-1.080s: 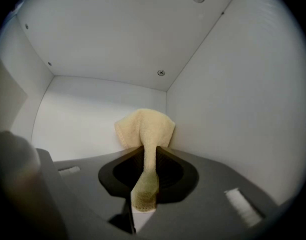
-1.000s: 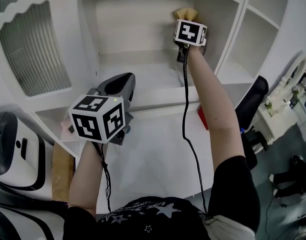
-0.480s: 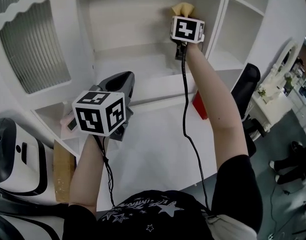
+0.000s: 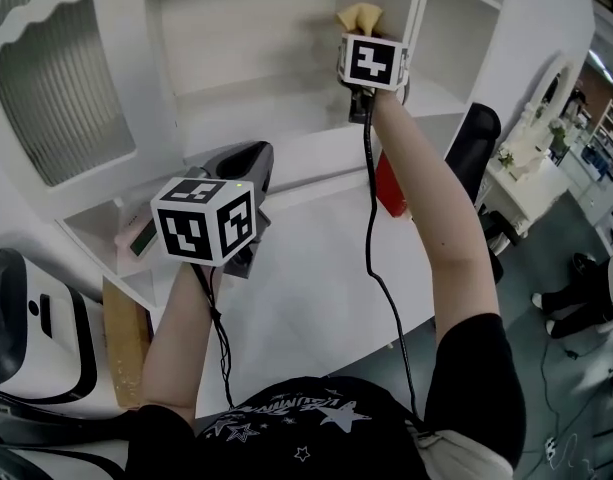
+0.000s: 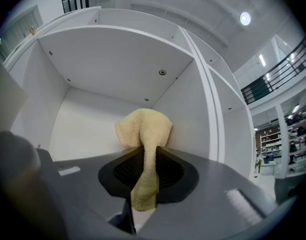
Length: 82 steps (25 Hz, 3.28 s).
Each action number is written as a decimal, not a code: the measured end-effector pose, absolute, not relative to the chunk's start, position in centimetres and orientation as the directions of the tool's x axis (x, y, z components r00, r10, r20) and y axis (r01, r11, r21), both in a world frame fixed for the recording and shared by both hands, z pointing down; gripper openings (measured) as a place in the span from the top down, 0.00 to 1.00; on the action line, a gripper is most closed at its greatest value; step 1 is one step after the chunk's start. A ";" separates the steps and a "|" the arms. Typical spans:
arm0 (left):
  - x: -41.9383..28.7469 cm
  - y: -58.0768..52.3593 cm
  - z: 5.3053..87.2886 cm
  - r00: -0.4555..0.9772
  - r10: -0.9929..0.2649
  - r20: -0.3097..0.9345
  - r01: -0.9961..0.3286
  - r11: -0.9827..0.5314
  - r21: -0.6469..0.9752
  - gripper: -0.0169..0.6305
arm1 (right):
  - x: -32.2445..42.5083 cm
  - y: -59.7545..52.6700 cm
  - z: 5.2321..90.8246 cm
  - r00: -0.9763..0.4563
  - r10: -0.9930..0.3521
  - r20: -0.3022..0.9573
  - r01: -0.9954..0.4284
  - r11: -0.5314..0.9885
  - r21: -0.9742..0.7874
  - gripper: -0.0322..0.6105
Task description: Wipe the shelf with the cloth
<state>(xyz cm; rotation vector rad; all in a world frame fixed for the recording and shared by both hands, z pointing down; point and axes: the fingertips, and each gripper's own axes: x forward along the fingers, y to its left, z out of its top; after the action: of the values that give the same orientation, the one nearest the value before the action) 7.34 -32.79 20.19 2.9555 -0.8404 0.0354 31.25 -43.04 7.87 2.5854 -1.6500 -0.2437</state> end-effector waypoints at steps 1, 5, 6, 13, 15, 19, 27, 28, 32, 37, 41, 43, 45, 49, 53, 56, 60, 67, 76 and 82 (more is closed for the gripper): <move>7.4 -32.7 20.4 0.855 -0.517 0.043 -0.518 -0.853 0.063 0.97 | 31.3 -42.7 8.1 0.418 -0.904 -0.094 -0.893 -0.428 0.139 0.82; 7.6 -32.0 20.9 0.874 -0.483 0.045 -0.485 -0.871 0.076 0.97 | 31.4 -41.2 8.7 0.430 -0.899 -0.089 -0.888 -0.438 0.137 0.82; 7.6 -31.8 20.9 0.878 -0.476 0.044 -0.478 -0.875 0.077 0.97 | 31.5 -40.8 8.7 0.432 -0.897 -0.093 -0.887 -0.441 0.137 0.82; 8.2 -30.6 20.8 0.900 -0.435 0.035 -0.436 -0.896 0.079 0.97 | 32.3 -37.7 9.0 0.458 -0.883 -0.103 -0.873 -0.468 0.139 0.82; 8.3 -30.4 20.8 0.904 -0.426 0.032 -0.427 -0.901 0.083 0.97 | 32.4 -37.1 9.1 0.463 -0.880 -0.103 -0.869 -0.474 0.141 0.82; 8.4 -30.3 20.7 0.908 -0.417 0.027 -0.418 -0.904 0.089 0.97 | 32.5 -36.2 9.1 0.467 -0.878 -0.106 -0.868 -0.478 0.133 0.82; 8.7 -30.6 19.9 0.907 -0.420 0.002 -0.419 -0.904 0.081 0.97 | 30.0 -36.9 9.1 0.410 -0.905 -0.113 -0.888 -0.424 0.179 0.82; 8.7 -30.8 19.9 0.905 -0.425 0.002 -0.424 -0.902 0.082 0.97 | 29.6 -37.3 9.1 0.398 -0.910 -0.112 -0.890 -0.413 0.192 0.82; 8.5 -31.5 20.3 0.891 -0.454 0.011 -0.454 -0.887 0.086 0.97 | 28.8 -39.7 9.2 0.362 -0.926 -0.103 -0.903 -0.376 0.208 0.82; 8.0 -32.3 21.0 0.876 -0.482 0.026 -0.483 -0.871 0.089 0.97 | 28.3 -43.9 9.9 0.326 -0.942 -0.076 -0.919 -0.335 0.208 0.82; 7.4 -33.1 21.4 0.863 -0.504 0.031 -0.504 -0.858 0.101 0.97 | 28.0 -47.5 10.5 0.307 -0.951 -0.047 -0.921 -0.309 0.238 0.82; 7.3 -33.5 21.5 0.857 -0.515 0.034 -0.515 -0.851 0.100 0.97 | 28.4 -48.9 10.6 0.313 -0.949 -0.036 -0.916 -0.312 0.254 0.82; 7.3 -34.0 21.6 0.851 -0.525 0.037 -0.525 -0.845 0.099 0.97 | 29.0 -50.1 10.7 0.328 -0.944 -0.025 -0.910 -0.323 0.262 0.82; 7.1 -34.6 22.0 0.842 -0.537 0.044 -0.539 -0.836 0.106 0.97 | 29.4 -52.7 11.2 0.322 -0.947 0.010 -0.913 -0.308 0.269 0.82; 6.5 -35.1 22.4 0.831 -0.554 0.053 -0.556 -0.824 0.110 0.97 | 29.1 -55.1 12.2 0.291 -0.955 0.049 -0.929 -0.270 0.252 0.82; 6.3 -35.4 22.9 0.825 -0.562 0.061 -0.565 -0.817 0.113 0.97 | 29.5 -56.4 12.6 0.292 -0.955 0.062 -0.938 -0.273 0.215 0.82; 6.4 -35.9 23.3 0.816 -0.573 0.069 -0.577 -0.808 0.120 0.97 | 29.7 -57.9 13.7 0.255 -0.960 0.118 -0.957 -0.233 0.171 0.82; 6.2 -36.6 23.7 0.806 -0.587 0.074 -0.591 -0.796 0.131 0.97 | 30.9 -58.8 14.0 0.285 -0.948 0.141 -0.951 -0.260 0.169 0.82; 6.6 -36.6 24.2 0.809 -0.582 0.084 -0.588 -0.798 0.132 0.97 | 31.5 -58.0 14.3 0.300 -0.942 0.149 -0.949 -0.279 0.147 0.82; 6.6 -36.1 24.5 0.819 -0.568 0.081 -0.574 -0.808 0.133 0.97 | 31.4 -55.9 14.2 0.328 -0.933 0.144 -0.937 -0.302 0.177 0.82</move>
<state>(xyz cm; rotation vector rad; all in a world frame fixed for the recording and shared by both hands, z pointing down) 6.61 -36.09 24.50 2.8499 -0.9002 0.0564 31.38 -55.87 14.19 2.3652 -1.6984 0.0206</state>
